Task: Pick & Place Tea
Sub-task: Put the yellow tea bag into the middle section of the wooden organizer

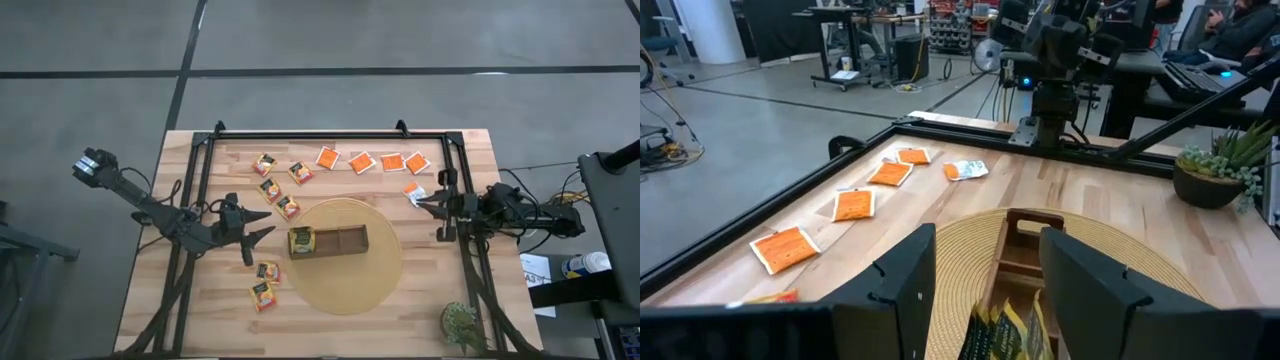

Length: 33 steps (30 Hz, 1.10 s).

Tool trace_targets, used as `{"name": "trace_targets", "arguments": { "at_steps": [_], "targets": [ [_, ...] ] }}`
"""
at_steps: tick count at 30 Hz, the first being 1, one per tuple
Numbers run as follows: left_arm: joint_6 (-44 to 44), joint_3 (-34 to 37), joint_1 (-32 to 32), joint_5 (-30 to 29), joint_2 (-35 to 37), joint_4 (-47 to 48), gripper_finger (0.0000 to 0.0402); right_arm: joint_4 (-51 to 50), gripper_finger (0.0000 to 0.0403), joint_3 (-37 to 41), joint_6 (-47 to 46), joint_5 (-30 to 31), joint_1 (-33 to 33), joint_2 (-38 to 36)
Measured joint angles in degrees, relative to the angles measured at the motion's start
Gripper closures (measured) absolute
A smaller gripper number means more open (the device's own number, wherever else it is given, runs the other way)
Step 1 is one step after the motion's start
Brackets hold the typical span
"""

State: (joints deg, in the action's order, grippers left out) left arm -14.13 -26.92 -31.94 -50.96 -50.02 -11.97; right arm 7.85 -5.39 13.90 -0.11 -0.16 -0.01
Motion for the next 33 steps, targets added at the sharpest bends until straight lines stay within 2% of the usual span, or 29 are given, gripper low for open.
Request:
{"name": "trace_targets", "arguments": {
  "at_steps": [4,9,15,17,19,25,33],
  "targets": [
    [-0.90,0.00,0.01,0.05,-0.08,0.00,0.0227,-2.11,0.0376,0.92,2.06,-2.57,0.00,0.01],
    [-2.81,0.00,0.08,0.10,-0.13,0.00,0.0227,-2.11,0.0376,3.00,4.52,-2.46,-0.02,0.07],
    [-3.35,0.00,0.11,0.11,-0.13,-0.06,0.0227,-5.21,0.0376,3.89,3.31,-2.32,0.00,0.09],
    [-2.92,0.00,0.10,0.10,-0.13,-1.17,0.0227,-6.82,0.0376,3.89,4.50,-0.58,-0.02,0.13],
    [-2.86,0.00,0.11,0.09,-0.13,-2.84,0.0227,-8.13,0.0376,3.91,5.90,3.85,-0.02,0.19],
    [-2.16,-0.25,0.08,0.36,-0.59,-5.52,0.0227,-7.53,0.0376,3.91,2.53,17.31,-0.22,1.03],
    [1.81,-6.75,-0.10,3.83,-6.75,-6.08,0.0227,-7.45,0.0376,3.91,2.51,18.24,-0.24,1.36]
  ]
}}
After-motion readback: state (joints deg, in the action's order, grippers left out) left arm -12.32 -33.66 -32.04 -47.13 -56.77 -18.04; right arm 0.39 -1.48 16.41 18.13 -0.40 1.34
